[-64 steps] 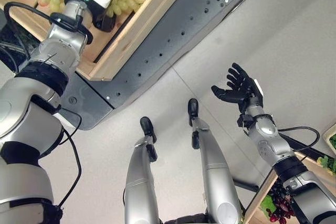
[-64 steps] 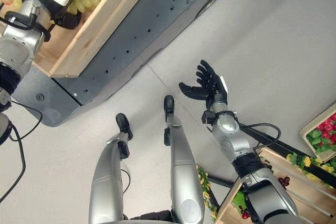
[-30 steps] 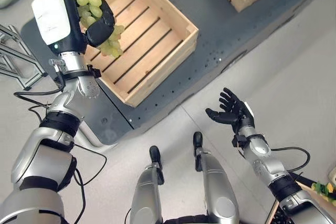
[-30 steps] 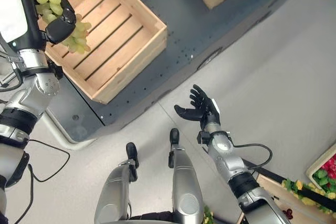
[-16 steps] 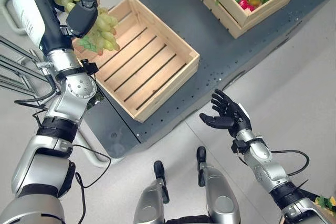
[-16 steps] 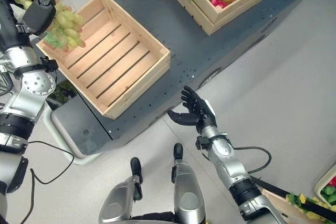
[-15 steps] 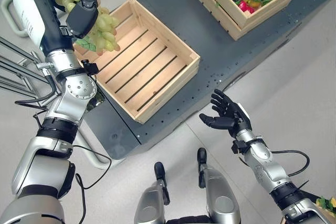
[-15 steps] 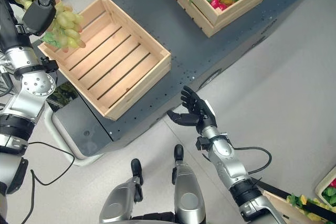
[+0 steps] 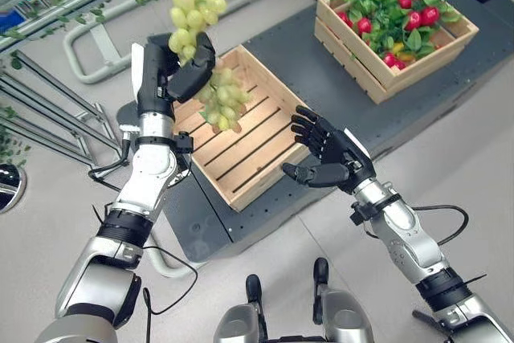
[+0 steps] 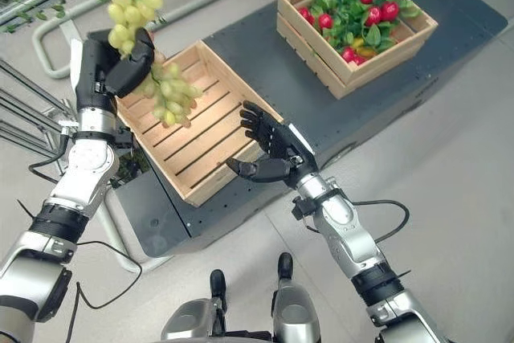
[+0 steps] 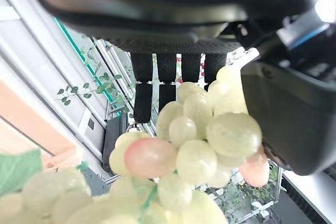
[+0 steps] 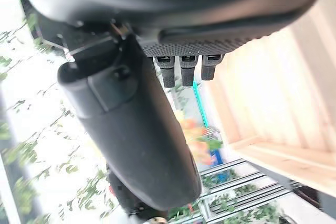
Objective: Pick up the fruits from the basket on one side to the basket on the other side
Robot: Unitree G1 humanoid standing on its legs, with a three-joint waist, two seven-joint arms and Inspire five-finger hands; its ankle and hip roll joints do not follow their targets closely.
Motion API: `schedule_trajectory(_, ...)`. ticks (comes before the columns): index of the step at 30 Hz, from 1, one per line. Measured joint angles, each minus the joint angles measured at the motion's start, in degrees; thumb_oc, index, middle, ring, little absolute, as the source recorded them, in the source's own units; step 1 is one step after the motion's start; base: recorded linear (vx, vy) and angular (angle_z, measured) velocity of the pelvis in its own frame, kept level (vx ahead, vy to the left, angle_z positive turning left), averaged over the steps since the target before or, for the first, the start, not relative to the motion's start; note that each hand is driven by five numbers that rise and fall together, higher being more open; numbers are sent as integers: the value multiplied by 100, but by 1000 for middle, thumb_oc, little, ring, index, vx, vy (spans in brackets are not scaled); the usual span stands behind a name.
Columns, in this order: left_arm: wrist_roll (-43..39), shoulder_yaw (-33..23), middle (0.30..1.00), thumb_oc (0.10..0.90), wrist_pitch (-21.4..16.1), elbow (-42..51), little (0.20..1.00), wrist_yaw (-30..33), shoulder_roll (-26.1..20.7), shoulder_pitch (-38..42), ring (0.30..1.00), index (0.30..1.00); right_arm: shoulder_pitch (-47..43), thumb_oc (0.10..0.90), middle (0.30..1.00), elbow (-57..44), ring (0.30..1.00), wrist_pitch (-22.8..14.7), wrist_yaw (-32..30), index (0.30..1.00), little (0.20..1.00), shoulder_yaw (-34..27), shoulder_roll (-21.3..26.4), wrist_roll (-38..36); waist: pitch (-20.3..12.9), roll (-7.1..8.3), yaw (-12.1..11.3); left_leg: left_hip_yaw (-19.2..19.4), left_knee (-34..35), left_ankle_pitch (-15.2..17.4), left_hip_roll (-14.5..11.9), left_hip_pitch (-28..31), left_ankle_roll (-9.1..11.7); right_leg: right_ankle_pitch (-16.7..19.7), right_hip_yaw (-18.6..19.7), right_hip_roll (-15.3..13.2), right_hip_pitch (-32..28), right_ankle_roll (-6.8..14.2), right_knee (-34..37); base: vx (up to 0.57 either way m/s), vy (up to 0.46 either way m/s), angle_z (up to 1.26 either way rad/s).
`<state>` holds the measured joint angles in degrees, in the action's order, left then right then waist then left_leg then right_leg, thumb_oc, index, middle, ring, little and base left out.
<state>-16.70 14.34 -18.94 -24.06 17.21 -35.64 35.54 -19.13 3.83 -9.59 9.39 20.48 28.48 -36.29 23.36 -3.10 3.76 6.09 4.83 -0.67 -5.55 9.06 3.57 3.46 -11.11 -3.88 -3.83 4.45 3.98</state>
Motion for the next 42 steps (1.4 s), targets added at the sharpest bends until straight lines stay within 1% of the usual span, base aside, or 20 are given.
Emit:
schedule_trajectory(2,-1,0,300,400,0,10,300,-157,58,-76,300,300,-5,800,900,-2,900,30,-1,900,900,4,-18,0,-120,6,-25,-78,19,0,19,12,0,28,-27,-6,-79,7,107,47,-39,11)
schedule_trajectory(4,-100,14,300,400,5,62,300,-404,95,-178,300,300,-39,800,900,-5,900,76,-5,900,900,26,-42,0,-239,11,-110,-90,21,0,35,16,-1,28,-35,-19,-84,7,108,46,-48,6)
schedule_trajectory(6,-227,25,300,400,26,91,300,-526,147,-189,300,300,-78,800,900,-10,900,110,-30,900,900,26,-47,0,-255,11,-171,-97,21,0,41,27,-1,28,-43,-26,-105,7,108,27,-29,3)
schedule_trajectory(8,-236,62,300,400,76,141,300,-691,174,-207,300,300,-177,800,900,-10,900,249,-54,900,900,26,-94,-9,-257,14,-223,-120,21,-2,46,36,-4,29,-62,-33,-128,10,108,35,-26,7)
schedule_trajectory(10,-236,69,300,400,99,145,300,-782,221,-212,300,300,-197,800,900,-10,900,310,-55,900,900,28,-161,-12,-258,15,-267,-121,22,-11,45,38,-17,34,-62,-34,-134,16,108,34,-23,3)
schedule_trajectory(12,-236,99,300,400,109,193,300,-897,351,-245,300,300,-197,800,900,-10,900,441,-59,900,900,50,-238,-14,-265,24,-315,-126,22,-25,47,50,-21,40,-75,-36,-157,25,108,33,-22,5)
schedule_trajectory(14,-235,145,300,400,112,396,300,-991,369,-389,300,300,-202,800,900,-9,900,587,-61,900,900,94,-265,-16,-305,58,-323,-134,22,-29,51,56,-23,41,-80,-40,-168,27,108,32,-17,3)
schedule_trajectory(16,-234,283,300,400,112,566,300,-1079,373,-526,300,300,-202,800,900,-4,900,803,-62,900,900,145,-277,-59,-426,115,-330,-136,22,-29,51,55,-23,41,-80,-40,-168,27,108,40,-16,0)
schedule_trajectory(19,-221,486,300,400,116,639,300,-1179,375,-560,300,300,-202,800,900,10,900,951,-62,900,900,314,-316,-164,-612,206,-328,-136,23,-29,52,60,-23,41,-80,-42,-173,28,108,38,-13,0)
schedule_trajectory(22,-221,554,300,400,127,733,300,-1308,415,-561,300,300,-201,800,900,57,900,991,-63,900,900,357,-508,-297,-671,236,-342,-156,23,-30,55,115,-24,42,-80,-46,-232,28,109,50,-13,0)
schedule_trajectory(24,-221,556,300,400,167,855,300,-1347,463,-568,300,300,-201,800,900,58,900,1002,-64,900,900,439,-533,-302,-681,237,-348,-176,23,-30,55,172,-24,41,-87,-46,-289,28,109,42,-8,2)
schedule_trajectory(27,-222,564,300,400,256,1069,300,-1437,581,-657,300,300,-194,800,900,157,900,1028,-64,900,900,563,-665,-315,-870,238,-379,-180,23,-30,55,177,-24,41,-88,-45,-295,29,110,10,-2,0)
schedule_trajectory(31,-221,820,300,400,361,1182,300,-1567,643,-663,300,300,-194,800,900,182,900,1028,-182,900,900,733,-739,-482,-1112,229,-467,-183,23,-30,56,181,-25,41,-87,-46,-298,29,110,0,0,0)
schedule_trajectory(36,-292,891,300,400,403,1214,300,-1672,728,-800,300,300,-187,800,900,276,900,1040,-248,900,900,820,-785,-488,-1216,228,-482,-198,24,-35,60,230,-28,41,-96,-49,-353,29,111,0,0,0)
schedule_trajectory(38,-447,891,300,400,461,1242,300,-1708,772,-913,300,300,-168,800,900,287,900,1041,-319,900,900,923,-758,-491,-1274,229,-483,-199,24,-35,59,236,-28,40,-96,-48,-359,30,111,0,0,0)
schedule_trajectory(42,-446,897,300,400,601,1251,300,-1770,812,-952,300,300,-81,800,900,316,900,1041,-359,900,900,944,-787,-509,-1286,228,-492,-199,24,-40,61,246,-31,42,-95,-50,-369,31,111,0,0,0)
